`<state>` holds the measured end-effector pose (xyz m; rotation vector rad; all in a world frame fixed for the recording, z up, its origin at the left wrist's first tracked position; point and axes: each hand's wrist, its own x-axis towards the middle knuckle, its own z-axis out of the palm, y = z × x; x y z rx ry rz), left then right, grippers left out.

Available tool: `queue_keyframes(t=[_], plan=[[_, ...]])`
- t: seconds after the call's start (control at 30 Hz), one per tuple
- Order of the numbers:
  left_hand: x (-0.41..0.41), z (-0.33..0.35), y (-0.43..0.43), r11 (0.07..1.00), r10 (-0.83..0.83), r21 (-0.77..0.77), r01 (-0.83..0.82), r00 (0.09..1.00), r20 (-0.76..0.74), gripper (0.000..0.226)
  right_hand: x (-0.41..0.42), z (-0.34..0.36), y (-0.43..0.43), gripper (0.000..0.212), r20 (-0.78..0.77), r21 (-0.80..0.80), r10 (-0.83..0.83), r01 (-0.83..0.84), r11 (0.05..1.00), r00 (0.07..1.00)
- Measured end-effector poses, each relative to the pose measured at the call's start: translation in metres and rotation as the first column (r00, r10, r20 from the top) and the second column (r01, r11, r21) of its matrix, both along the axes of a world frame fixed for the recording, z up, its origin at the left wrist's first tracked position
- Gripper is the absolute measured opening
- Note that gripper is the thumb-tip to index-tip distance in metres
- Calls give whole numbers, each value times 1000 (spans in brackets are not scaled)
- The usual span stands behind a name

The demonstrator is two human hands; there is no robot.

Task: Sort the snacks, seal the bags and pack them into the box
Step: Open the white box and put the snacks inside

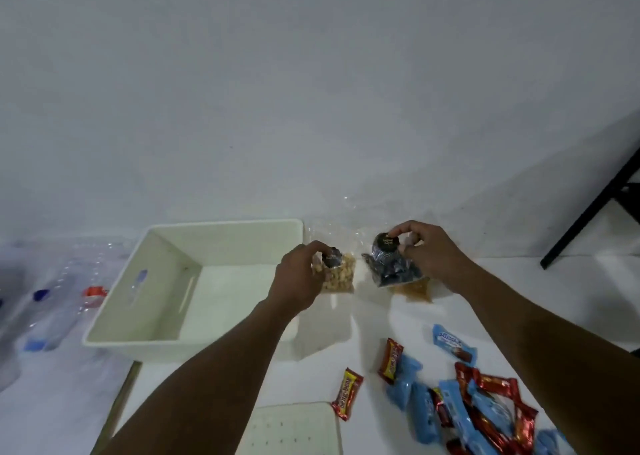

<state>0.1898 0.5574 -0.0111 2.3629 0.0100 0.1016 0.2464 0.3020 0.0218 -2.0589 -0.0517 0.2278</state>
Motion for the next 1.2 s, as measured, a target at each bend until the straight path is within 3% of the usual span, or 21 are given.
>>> queue_keyframes(t=[0.13,0.27,0.47,0.87,1.03,1.2], plan=[[-22,26,82,997,79,-5,-79,995,61,22,-6,28,89,34,92,23,70,-73,997,993],[-37,26,160,984,174,14,-175,984,45,31,-14,30,175,29,125,38,111,-117,992,986],[-38,-6,233,972,219,87,-216,976,-17,28,-16,-6,258,28,96,-23,75,-73,997,993],[42,-101,232,985,143,-75,-153,981,-130,41,31,-86,284,36,-72,-129,-76,66,989,995],[56,-115,227,997,31,73,-8,946,-323,68,33,-89,286,34,-170,-262,-34,-12,965,985],[37,-97,221,992,39,123,8,928,-370,68,16,-70,278,39,-195,-197,6,-45,979,981]])
